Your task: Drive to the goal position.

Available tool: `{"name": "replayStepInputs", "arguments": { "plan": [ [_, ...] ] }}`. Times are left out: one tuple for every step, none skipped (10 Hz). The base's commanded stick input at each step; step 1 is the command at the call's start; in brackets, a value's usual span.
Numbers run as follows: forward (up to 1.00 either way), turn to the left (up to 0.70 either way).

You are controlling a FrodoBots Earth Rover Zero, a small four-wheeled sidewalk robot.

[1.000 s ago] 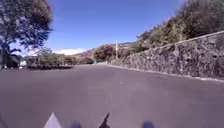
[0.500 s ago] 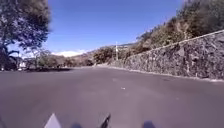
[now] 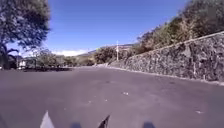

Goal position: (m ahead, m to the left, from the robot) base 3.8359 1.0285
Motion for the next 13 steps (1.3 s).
{"name": "replayStepInputs", "arguments": {
  "plan": [
    [0.85,0.34],
    [0.85,0.34],
    [0.85,0.34],
    [0.85,0.34],
    [0.85,0.34],
    [0.85,0.34],
    [0.85,0.34],
    [0.85,0.34],
    [0.85,0.34],
    [0.85,0.34],
    [0.85,0.11],
    [0.85,0.05],
    [0.85,0.0]
  ]
}}
